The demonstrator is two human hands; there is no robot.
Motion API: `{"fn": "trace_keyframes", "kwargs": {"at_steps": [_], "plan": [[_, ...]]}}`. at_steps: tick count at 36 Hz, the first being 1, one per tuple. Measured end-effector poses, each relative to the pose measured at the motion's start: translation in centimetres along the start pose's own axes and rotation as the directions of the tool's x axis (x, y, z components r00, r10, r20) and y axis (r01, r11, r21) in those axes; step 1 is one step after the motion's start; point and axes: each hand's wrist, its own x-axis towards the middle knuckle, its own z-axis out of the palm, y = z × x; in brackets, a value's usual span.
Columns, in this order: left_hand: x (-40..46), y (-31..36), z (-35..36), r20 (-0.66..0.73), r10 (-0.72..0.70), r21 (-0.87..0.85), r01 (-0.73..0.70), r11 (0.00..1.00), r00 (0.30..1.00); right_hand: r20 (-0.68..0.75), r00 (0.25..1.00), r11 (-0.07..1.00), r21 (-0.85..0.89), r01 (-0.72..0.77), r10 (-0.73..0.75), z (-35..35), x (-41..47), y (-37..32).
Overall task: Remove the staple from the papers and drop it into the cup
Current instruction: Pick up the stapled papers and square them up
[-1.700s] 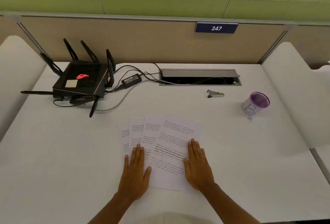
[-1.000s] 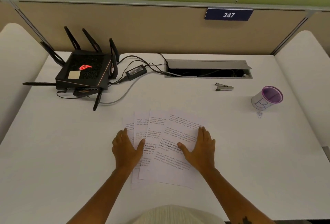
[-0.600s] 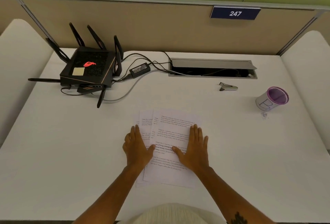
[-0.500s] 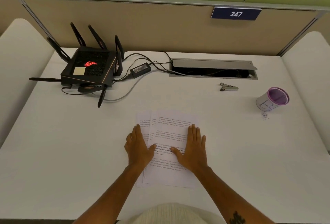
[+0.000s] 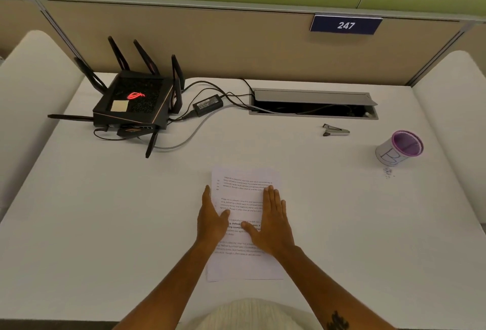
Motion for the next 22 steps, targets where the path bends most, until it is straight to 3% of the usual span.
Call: {"fn": "trace_keyframes", "kwargs": {"at_steps": [6, 10, 15, 19, 22], "plan": [[-0.9, 0.2, 0.1, -0.021, 0.02, -0.052, -0.021, 0.998, 1.0, 0.026, 0.998, 0.991, 0.127, 0.045, -0.049, 0.1, -0.3, -0.5], [-1.4, 0.2, -0.3, -0.034, 0.027, -0.114, -0.03, 0.993, 0.999, -0.114, 0.989, 0.925, 0.377, -0.043, 0.092, -1.0, -0.6, -0.2], [-2.3, 0.6, -1.4, -0.018, 0.085, -0.209, -0.087, 0.974, 0.996, -0.089, 0.912, 0.702, 0.669, -0.244, 0.401, -3.3, -0.7, 0.6], [-2.9, 1.4, -2.3, -0.007, 0.12, -0.28, -0.117, 0.953, 0.993, 0.031, 0.921, 0.507, 0.828, -0.241, 0.389, -5.3, -0.7, 1.7], [-3.4, 2.2, -2.6, -0.019, 0.149, -0.319, -0.147, 0.936, 0.989, 0.139, 0.95, 0.378, 0.893, -0.242, 0.28, -6.6, -1.0, 2.0]]}}
